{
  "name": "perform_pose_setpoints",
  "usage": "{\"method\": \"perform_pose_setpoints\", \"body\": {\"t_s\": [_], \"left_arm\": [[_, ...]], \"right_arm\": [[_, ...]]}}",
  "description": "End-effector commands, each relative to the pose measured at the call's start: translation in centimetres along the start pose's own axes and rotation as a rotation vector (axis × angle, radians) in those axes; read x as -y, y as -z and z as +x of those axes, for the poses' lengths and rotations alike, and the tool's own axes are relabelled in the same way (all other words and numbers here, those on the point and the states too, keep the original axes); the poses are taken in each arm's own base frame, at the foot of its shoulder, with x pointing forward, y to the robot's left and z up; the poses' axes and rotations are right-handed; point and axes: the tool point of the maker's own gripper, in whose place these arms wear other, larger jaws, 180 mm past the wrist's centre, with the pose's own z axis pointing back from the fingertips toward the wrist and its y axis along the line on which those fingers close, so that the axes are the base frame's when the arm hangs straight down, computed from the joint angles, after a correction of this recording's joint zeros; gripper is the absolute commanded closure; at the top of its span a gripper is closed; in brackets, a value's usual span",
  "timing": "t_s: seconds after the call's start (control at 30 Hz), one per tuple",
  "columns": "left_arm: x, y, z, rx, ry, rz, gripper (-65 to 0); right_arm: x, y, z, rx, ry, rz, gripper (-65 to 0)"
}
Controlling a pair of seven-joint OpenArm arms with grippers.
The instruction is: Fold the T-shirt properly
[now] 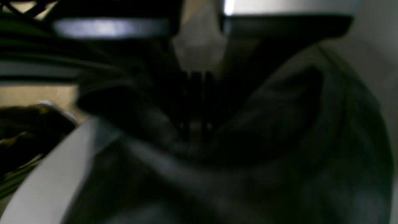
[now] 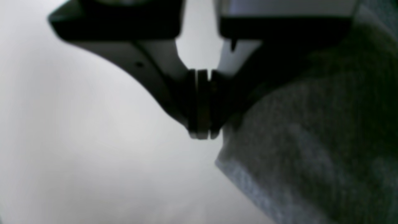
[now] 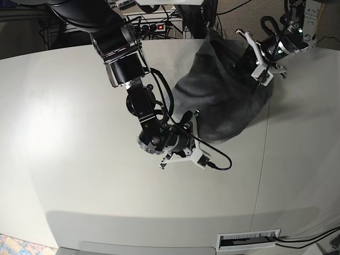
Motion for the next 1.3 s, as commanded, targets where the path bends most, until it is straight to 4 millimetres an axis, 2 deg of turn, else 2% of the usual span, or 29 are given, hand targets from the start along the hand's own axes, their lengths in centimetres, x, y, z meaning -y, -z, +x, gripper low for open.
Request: {"method": "perform_pose_setpoints", "body": {"t_s": [0.0,0.13,0.23,0.4,0.5,0.6,0.67,0.73,0.83,0.97,1.13,1.27], "left_arm": [[-0.8,-0.2,0.7,0.023,0.019,0.013,0.0],[-3.9,0.2,0.1,-0.015,0.045,0.059,0.0],[-6.8,0.1,1.4,0.005,0.079,0.098,0.0],[-11.2,0.0,4.0,0.046,0.121,0.166,0.0],[-13.7,0.0,6.4,0.109,0.130,0.204,0.0],[-16.3,0.1,8.3,0.147,0.121,0.247,0.0],[-17.8,0.0,8.9,0.134,0.120,0.272,0.0],[-18.3,-0.4,9.6,0.125,0.115,0.276,0.0],[-17.2,-0.9,10.7,0.122,0.077,0.223,0.0],[-13.0,-1.2,11.9,0.115,0.054,0.097,0.0],[-6.7,-1.8,11.9,0.129,0.132,-0.009,0.0],[-3.0,-2.2,10.5,0.122,0.131,-0.070,0.0]], "right_arm": [[1.2,-0.9,1.7,0.042,-0.002,-0.019,0.0],[0.7,-1.0,-0.3,-0.031,0.039,0.029,0.0],[0.0,-1.4,-1.4,-0.072,0.074,0.088,0.0],[-1.5,-3.5,-1.0,-0.032,0.121,0.224,0.0],[-2.6,-5.3,-0.4,0.005,0.133,0.316,0.0],[-3.2,-5.8,-0.5,0.034,0.151,0.362,0.0],[-2.9,-5.7,-0.8,0.035,0.154,0.347,0.0],[-1.8,-5.7,-0.1,0.084,0.156,0.303,0.0],[0.6,-6.0,2.1,0.222,0.152,0.202,0.0],[3.0,-6.1,3.4,0.303,0.097,0.071,0.0],[3.5,-6.2,5.7,0.378,0.043,0.002,0.0],[3.5,-5.8,7.4,0.414,0.010,-0.034,0.0]]}}
